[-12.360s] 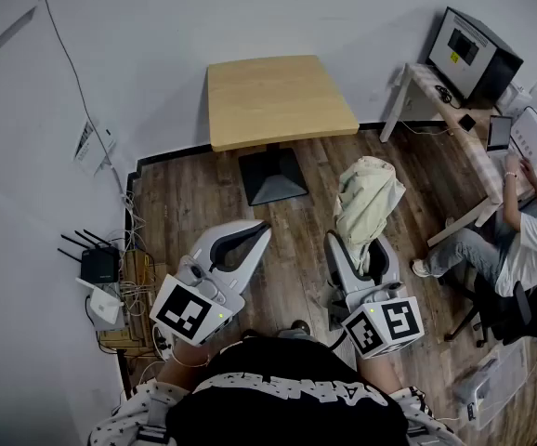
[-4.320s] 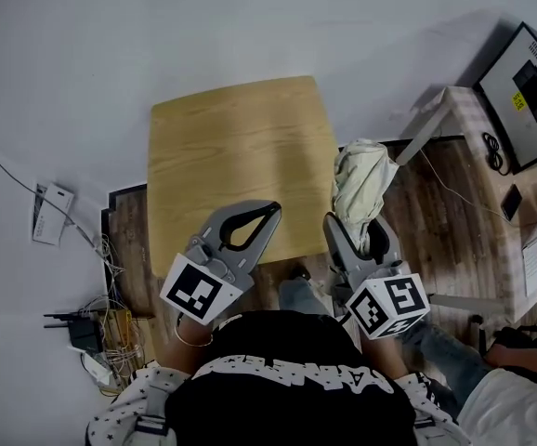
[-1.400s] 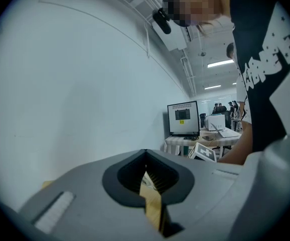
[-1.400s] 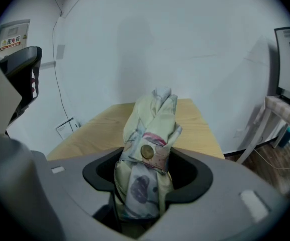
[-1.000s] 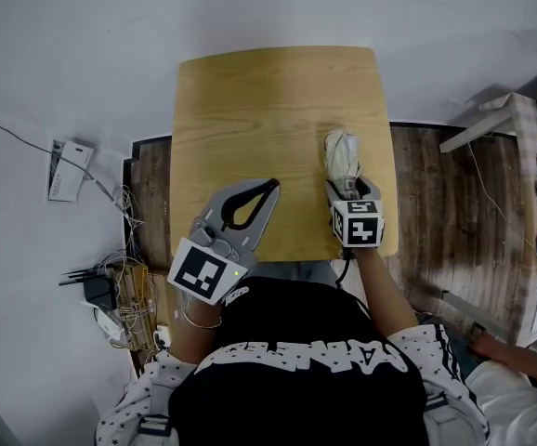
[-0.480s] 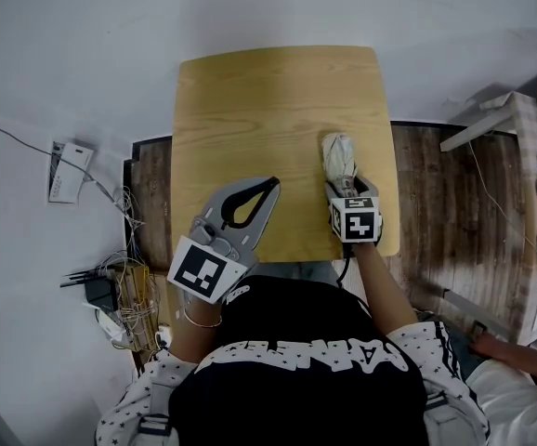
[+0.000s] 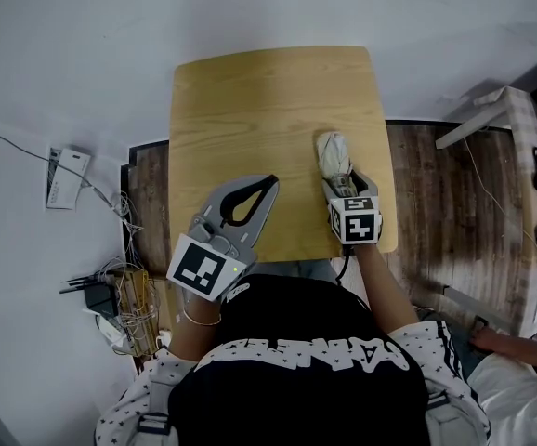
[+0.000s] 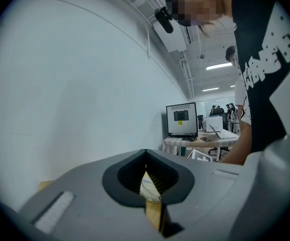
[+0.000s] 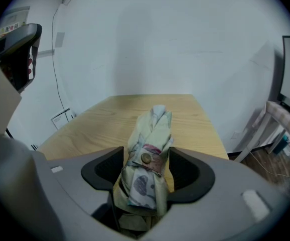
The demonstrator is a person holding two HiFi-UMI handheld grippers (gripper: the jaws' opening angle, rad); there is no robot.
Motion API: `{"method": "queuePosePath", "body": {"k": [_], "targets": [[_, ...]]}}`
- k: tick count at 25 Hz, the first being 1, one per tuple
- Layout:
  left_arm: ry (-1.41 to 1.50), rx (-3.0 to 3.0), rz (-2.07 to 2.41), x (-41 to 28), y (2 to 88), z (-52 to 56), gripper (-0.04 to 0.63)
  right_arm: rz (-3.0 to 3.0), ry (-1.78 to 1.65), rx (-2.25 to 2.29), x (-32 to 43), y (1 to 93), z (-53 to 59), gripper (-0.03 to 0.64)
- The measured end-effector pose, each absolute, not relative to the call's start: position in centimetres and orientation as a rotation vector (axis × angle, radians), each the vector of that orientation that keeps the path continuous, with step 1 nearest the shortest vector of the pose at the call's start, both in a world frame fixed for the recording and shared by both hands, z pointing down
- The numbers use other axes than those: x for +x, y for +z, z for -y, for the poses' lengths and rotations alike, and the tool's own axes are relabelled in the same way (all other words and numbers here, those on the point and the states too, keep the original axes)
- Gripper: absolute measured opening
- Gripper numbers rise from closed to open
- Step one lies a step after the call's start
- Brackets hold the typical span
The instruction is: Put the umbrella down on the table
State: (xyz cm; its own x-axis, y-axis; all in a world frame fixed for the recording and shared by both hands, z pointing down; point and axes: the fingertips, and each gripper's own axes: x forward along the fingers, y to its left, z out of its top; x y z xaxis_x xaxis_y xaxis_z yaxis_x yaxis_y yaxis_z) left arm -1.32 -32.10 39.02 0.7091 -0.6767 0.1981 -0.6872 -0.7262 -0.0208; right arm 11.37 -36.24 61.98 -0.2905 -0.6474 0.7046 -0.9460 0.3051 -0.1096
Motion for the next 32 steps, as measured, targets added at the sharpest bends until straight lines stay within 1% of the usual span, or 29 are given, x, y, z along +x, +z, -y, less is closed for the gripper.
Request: {"method": "queuePosePath", "body": {"k": [4, 7, 8, 11, 14, 16, 26, 32], "targets": [[0.285, 2.866, 1.129, -1.3, 38.8, 32.4, 0.0, 2.073, 0.694, 1.446, 11.4, 59.9, 36.3, 0.293], [0.273, 2.883, 1.115, -0.9, 38.7, 32.5, 0.0, 2.109, 0.673, 1.493, 11.8, 58.0, 36.2, 0.245], [0.269, 2.888, 1.109, -0.8, 38.6, 32.6, 0.0, 2.117, 0.664, 1.516, 12.1, 57.4, 36.2, 0.219], [0.253, 2.898, 1.094, -0.4, 38.5, 32.6, 0.0, 2.124, 0.629, 1.59, 12.9, 55.8, 36.2, 0.108], [0.233, 2.912, 1.097, -0.4, 38.3, 32.9, 0.0, 2.128, 0.603, 1.647, 13.4, 54.4, 36.2, 0.045], [0.223, 2.915, 1.091, -0.4, 38.3, 33.1, 0.0, 2.132, 0.585, 1.681, 13.7, 53.5, 36.2, 0.015], [0.167, 2.961, 1.051, 0.3, 38.5, 33.4, 0.0, 2.212, 0.556, 1.82, 15.1, 48.1, 35.9, 0.014], [0.175, 2.972, 1.036, 0.6, 38.9, 33.4, 0.0, 2.243, 0.544, 1.852, 15.2, 46.7, 35.8, 0.014]]}}
